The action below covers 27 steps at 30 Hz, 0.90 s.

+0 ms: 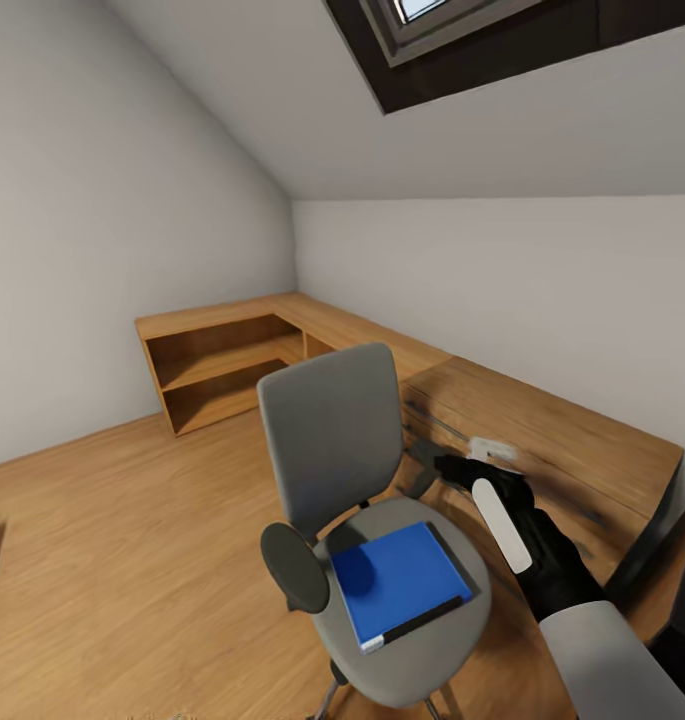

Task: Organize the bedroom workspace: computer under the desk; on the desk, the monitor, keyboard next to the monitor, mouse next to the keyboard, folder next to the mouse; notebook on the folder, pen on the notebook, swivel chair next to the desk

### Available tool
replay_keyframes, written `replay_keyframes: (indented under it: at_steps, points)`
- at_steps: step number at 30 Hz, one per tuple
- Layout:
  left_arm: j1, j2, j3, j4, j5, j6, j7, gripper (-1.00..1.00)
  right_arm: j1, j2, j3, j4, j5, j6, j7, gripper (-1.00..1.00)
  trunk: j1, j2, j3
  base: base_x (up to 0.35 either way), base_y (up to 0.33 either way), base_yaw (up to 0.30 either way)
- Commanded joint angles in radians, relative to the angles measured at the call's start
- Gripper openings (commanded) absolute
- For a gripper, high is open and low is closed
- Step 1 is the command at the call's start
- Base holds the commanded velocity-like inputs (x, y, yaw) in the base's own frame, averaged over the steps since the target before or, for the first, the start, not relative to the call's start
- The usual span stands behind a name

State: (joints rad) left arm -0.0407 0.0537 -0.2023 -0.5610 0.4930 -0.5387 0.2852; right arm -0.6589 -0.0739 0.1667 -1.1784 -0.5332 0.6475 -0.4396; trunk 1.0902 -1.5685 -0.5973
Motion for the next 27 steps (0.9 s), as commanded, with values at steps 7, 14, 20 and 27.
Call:
replay_keyframes:
  at_steps: [7, 14, 20, 27]
  points:
    - [-0.001, 0.029, -0.021, -0.427, 0.008, 0.450, 0.090, 1.00, -0.001, 0.000, 0.045, 0.001, -0.010, 0.001, -0.010, 1.00, 0.000, -0.001, -0.008, 0.000, 0.000, 0.171]
    - [-0.001, 0.068, 0.059, -0.942, 0.025, 0.952, 0.310, 1.00, -0.001, -0.001, 0.064, 0.000, -0.009, 0.000, -0.010, 1.00, 0.000, -0.001, -0.010, 0.000, 0.000, 0.033]
    - [-0.001, 0.053, 0.093, -1.016, 0.041, 1.008, 0.330, 1.00, -0.001, -0.002, 0.066, 0.002, -0.008, -0.016, -0.010, 1.00, 0.000, -0.001, -0.010, 0.000, 0.000, 0.002]
    - [-0.001, 0.049, 0.101, -1.020, 0.042, 1.010, 0.332, 1.00, -0.001, -0.002, 0.065, 0.002, -0.008, -0.020, -0.011, 1.00, 0.000, -0.001, -0.010, 0.000, 0.000, 0.000]
